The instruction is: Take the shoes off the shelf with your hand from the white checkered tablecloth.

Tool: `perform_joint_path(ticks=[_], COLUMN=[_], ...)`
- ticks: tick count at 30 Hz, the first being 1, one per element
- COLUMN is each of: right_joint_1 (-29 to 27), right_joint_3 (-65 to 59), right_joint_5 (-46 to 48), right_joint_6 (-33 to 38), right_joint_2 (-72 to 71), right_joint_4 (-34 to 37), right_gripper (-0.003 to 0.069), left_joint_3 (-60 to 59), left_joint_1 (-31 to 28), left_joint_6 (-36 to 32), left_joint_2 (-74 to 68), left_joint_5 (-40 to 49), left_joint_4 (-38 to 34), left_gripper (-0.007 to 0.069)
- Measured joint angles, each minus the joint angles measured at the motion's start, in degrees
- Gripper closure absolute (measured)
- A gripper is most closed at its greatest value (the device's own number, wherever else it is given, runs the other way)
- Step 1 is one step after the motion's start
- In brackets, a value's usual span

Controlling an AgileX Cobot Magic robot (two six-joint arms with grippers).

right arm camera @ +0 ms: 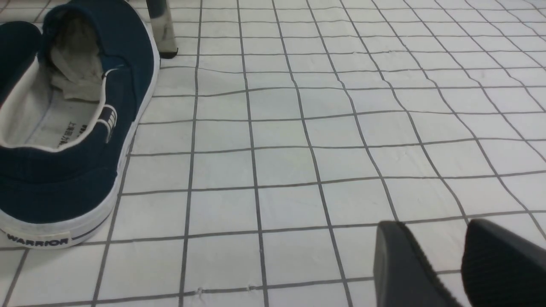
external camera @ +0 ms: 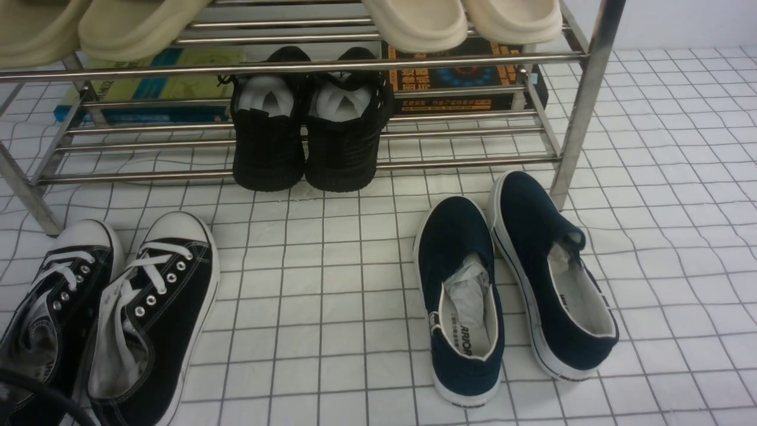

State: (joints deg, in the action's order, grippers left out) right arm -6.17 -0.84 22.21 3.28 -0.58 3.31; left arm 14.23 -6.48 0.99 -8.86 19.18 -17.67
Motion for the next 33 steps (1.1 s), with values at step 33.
perform_joint_path(ticks=[33], right_joint_1=[0.0], right_joint_3=[0.0], right_joint_5=[0.0], right_joint_6=[0.0], right_joint_2=[0.0], right_joint_4=[0.0], right_gripper=[0.042], left_joint_3=[-15.8], left_joint_1=[5.0], left_joint_6=[16.1], left_joint_2=[9.6], left_joint_5=[2.1], left_joint_4=[26.4], left_gripper=[0.0582])
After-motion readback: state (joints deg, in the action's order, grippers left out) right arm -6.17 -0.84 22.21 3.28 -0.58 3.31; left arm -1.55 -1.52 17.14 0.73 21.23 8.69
